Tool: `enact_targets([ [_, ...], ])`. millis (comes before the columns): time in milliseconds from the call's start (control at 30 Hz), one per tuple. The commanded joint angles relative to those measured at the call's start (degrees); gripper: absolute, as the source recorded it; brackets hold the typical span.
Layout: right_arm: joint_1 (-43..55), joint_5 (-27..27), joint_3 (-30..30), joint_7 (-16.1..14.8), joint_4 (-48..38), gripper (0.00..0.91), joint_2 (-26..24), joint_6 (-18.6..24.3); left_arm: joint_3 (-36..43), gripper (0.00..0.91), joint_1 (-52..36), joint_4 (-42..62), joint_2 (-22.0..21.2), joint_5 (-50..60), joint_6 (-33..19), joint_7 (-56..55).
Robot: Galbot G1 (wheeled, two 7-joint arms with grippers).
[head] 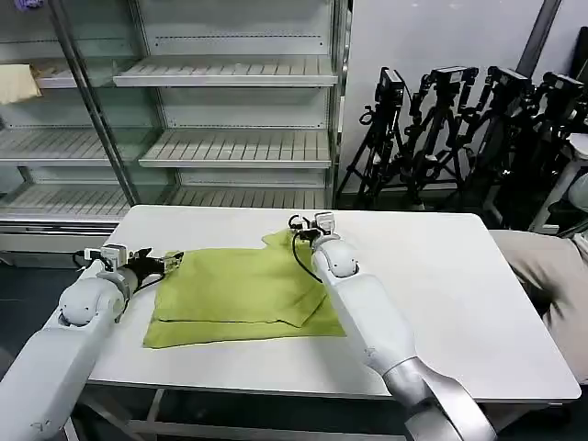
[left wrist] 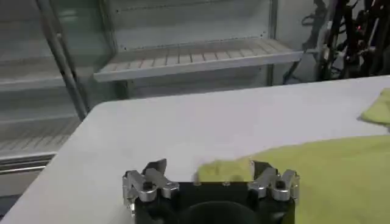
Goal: Fold and organize the clothes.
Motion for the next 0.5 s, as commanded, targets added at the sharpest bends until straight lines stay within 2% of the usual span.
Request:
enact_targets([
  [33,1.61,-0.11,0.22,-0.36,-4.71,0.907,1.58,0.56,1.62,0.907,-2.36,3.97,-0.53,0.39,0.42,0.86],
  [167,1.63,0.1,0.59,-0.64,-4.99,0.907,1.6,0.29,1.79,0.907,-2.68,4.88,-0.92,0.8,0.41,0.66],
  [200,1.62,0.12,0.59,-0.68,-4.97,0.846,1.57,0.18,1.79,0.907,-2.67,4.96,-0.95,0.83,0.42,0.59],
  [233,1.62,0.12,0.56,-0.67,-4.9,0.635,1.56,0.01,1.77,0.907,-2.66,4.95,-0.98,0.88,0.41,0.49],
  [267,1.64,0.1,0.55,-0.67,-4.86,0.635,1.51,-0.19,1.78,0.907,-2.6,5.0,-0.98,1.05,0.41,0.51],
  [300,1.66,0.11,0.56,-0.57,-4.82,0.0,1.51,-0.57,1.8,0.333,-2.51,5.03,-0.98,1.39,0.43,0.45],
  [333,1.7,0.12,0.6,-0.57,-4.78,0.0,1.49,-1.18,1.91,0.01,-2.44,5.1,-1.0,1.53,0.43,0.37],
  [500,1.69,0.15,0.88,-1.71,-4.48,0.0,1.45,-1.97,2.21,0.01,-1.68,4.82,-0.95,2.07,0.42,0.89],
])
